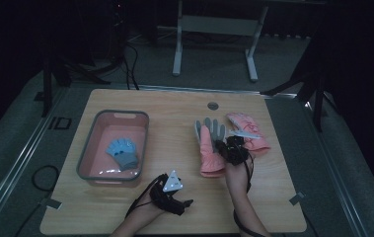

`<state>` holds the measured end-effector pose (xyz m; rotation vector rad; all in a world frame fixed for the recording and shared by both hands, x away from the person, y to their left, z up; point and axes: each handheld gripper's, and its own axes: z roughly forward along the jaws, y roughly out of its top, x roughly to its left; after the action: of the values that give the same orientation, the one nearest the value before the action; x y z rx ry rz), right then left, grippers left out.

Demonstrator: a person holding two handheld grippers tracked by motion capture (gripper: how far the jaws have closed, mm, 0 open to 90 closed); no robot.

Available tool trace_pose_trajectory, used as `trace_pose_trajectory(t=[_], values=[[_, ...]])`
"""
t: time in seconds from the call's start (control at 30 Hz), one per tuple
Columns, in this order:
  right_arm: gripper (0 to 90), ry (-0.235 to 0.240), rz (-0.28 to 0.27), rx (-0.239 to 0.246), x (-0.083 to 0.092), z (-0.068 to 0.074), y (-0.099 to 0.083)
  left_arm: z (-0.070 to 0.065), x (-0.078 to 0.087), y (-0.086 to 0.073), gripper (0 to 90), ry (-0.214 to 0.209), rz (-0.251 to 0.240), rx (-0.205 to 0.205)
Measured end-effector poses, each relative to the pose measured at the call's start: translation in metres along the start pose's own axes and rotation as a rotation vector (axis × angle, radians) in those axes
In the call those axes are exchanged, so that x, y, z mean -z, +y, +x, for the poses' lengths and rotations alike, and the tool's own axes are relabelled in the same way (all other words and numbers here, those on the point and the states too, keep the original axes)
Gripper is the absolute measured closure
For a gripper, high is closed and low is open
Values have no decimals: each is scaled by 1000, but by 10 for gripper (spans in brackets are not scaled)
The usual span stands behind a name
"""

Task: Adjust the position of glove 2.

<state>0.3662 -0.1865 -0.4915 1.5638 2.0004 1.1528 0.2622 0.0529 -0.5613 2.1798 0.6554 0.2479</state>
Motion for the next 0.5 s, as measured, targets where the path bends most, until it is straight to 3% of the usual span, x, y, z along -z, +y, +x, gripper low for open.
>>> trace_pose_trajectory(t=[0.17, 0.2, 0.27, 0.5], values=[[890, -29, 8, -28, -5, -3, -8, -1, 0, -1, 145, 3, 0, -10], [888, -60, 39, -50, -16, -7, -16, -1, 0, -1, 145, 4, 0, -12], [884, -86, 63, -49, -24, -9, -22, -1, 0, -1, 145, 3, 1, -14], [860, -71, 67, -46, -30, -10, -25, -1, 0, -1, 145, 7, 3, -19]])
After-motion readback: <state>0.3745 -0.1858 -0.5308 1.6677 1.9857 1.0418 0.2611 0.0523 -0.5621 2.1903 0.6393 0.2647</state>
